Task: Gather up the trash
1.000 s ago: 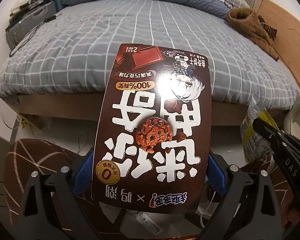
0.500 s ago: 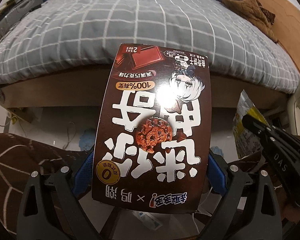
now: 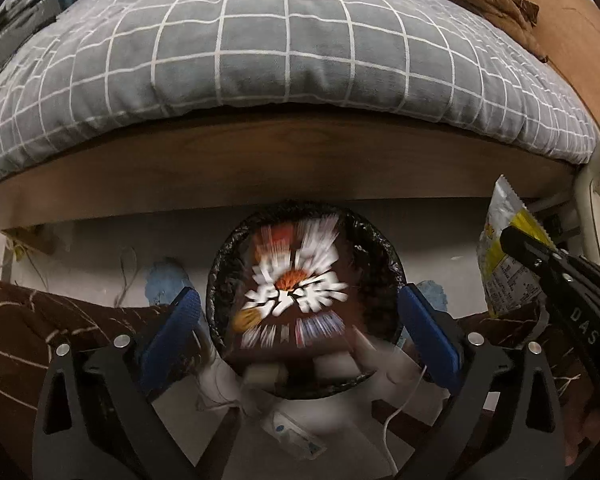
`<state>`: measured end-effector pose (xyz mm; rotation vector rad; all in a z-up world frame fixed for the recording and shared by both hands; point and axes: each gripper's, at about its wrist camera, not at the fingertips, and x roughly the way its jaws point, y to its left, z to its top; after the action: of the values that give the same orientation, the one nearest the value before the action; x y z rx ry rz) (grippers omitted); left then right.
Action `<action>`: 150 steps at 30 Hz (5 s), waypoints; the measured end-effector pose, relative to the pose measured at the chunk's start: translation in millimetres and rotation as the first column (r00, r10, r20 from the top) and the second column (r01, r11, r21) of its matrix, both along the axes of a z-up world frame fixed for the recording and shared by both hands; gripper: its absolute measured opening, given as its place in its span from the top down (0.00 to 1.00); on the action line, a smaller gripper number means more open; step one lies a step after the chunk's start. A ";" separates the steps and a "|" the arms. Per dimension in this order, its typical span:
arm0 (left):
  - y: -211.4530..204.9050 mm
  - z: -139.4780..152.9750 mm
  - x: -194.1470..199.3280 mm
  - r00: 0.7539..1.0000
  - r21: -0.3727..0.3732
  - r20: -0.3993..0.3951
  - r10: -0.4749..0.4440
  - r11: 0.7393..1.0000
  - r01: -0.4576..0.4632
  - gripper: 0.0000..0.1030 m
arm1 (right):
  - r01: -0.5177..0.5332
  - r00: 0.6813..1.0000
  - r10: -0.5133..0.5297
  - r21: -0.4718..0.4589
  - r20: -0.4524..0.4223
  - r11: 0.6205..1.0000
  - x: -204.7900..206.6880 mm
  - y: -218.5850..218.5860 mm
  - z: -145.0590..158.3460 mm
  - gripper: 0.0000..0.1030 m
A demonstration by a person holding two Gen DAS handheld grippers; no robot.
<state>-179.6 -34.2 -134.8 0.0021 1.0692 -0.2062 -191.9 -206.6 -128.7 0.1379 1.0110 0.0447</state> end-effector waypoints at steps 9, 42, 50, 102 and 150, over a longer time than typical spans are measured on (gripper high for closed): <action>43.2 12.3 2.8 0.996 0.009 0.061 0.060 0.998 -0.061 0.06 | -0.080 0.997 0.080 0.010 0.001 0.997 15.1 47.2 -0.1 0.99; 65.7 17.4 6.9 0.993 0.040 0.077 0.094 0.994 -0.097 0.06 | -0.066 0.997 0.070 -0.084 0.042 0.994 31.4 65.3 4.3 0.31; 57.3 51.5 -2.1 0.989 0.024 0.123 0.083 0.996 -0.086 0.06 | -0.056 0.991 0.069 -0.113 0.118 0.992 15.6 47.8 43.6 0.14; 43.5 166.5 -71.3 0.955 -0.014 0.291 0.054 0.999 -0.052 0.06 | 0.073 0.935 -0.024 -0.125 0.354 0.990 -74.2 16.0 175.0 0.07; 39.8 161.3 -66.1 0.960 0.015 0.277 0.043 0.999 -0.049 0.06 | 0.069 0.938 -0.021 -0.127 0.347 0.989 -71.5 18.6 170.3 0.07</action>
<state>-245.7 5.6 26.6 0.0247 0.7914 -0.1468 -263.4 -188.0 41.6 0.0244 0.6567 -0.0422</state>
